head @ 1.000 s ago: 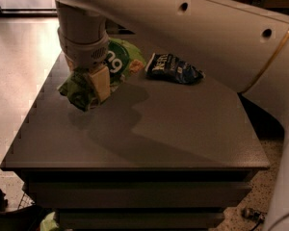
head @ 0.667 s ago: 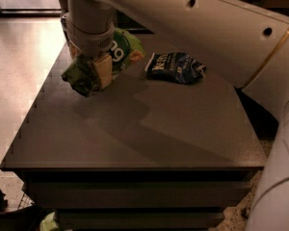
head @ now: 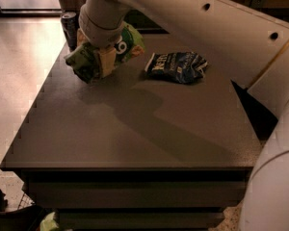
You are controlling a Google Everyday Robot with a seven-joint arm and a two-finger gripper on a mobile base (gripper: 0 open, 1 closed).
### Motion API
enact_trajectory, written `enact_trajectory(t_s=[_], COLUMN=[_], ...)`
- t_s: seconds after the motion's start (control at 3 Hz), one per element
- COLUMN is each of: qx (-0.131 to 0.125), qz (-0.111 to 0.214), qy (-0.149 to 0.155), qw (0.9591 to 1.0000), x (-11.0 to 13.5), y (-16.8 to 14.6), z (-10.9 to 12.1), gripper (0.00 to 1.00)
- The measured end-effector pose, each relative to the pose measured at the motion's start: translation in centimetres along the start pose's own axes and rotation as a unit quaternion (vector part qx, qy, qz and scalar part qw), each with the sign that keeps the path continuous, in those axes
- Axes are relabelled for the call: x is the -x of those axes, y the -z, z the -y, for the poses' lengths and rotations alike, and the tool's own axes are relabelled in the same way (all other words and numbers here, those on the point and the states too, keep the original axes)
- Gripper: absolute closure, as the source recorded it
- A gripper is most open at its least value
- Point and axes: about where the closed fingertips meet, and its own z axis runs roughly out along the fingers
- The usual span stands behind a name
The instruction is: Move green rice chip bag near pepsi can
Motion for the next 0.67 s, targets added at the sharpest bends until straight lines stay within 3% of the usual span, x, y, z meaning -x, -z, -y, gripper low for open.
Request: enact_trajectory(t_s=[0.33, 0.67], qx=[0.000, 0.006], qz=[0.000, -0.007], qy=[0.000, 0.004], qw=[1.0000, 1.0000], x=[0.0, -3.2], y=[0.0, -0.9], z=[0.0, 1.7], gripper=[1.00, 1.00])
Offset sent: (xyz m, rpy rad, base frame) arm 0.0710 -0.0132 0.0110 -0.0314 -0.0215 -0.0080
